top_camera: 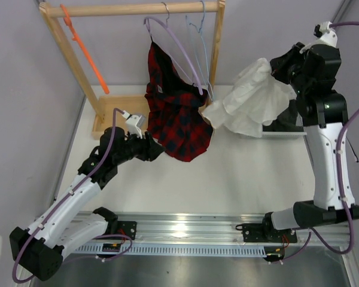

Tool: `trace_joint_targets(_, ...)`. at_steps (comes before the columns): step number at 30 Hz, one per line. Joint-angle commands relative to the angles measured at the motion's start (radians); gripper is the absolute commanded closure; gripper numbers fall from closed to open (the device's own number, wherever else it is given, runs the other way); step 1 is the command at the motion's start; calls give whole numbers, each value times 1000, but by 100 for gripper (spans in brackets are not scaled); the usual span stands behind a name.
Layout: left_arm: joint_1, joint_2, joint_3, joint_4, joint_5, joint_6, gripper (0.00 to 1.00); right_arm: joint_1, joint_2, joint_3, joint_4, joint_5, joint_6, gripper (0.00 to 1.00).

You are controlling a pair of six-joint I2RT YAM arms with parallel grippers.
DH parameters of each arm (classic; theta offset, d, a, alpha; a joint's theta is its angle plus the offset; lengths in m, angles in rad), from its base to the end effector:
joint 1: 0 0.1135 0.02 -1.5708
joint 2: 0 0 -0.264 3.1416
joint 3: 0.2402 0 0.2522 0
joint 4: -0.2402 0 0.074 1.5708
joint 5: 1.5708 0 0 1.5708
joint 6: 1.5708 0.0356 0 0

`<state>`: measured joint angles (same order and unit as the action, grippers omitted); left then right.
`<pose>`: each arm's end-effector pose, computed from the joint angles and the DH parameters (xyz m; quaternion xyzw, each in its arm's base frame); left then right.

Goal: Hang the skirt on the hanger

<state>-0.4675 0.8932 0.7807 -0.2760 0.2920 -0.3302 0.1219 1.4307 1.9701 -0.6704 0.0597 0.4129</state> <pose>0.1781 -0.1014 0.3104 0.1372 0.8140 -0.3254 0.4612 0.2693 0.0309 0.5379 0.1284 0.7407 0.1525 0.6415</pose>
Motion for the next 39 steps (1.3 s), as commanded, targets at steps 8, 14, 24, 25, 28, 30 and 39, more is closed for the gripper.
trace_joint_targets(8, -5, -25, 2, 12, -10, 28, 46, 261, -226, -328, 43, 163, 29, 100)
trace_joint_targets(14, -5, -22, -4, 26, 25, -4, 45, 542, -286, -680, 196, 311, 177, 100)
trace_joint_targets(24, -5, -53, -110, 136, 110, -217, 45, 843, -20, -895, 476, 399, 386, 100)
trace_joint_targets(25, -5, -56, -124, 138, 107, -228, 45, 851, 8, -880, 477, 407, 386, 100)
trace_joint_targets(28, -8, -57, -168, 161, 107, -265, 45, 861, 73, -844, 485, 367, 383, 84)
trace_joint_targets(30, -19, -59, -198, 185, 107, -280, 43, 874, 71, -840, 485, 374, 371, 68)
trace_joint_targets(39, -146, 99, -147, 267, -40, -287, 38, 834, -130, -846, 249, 468, 319, 28)
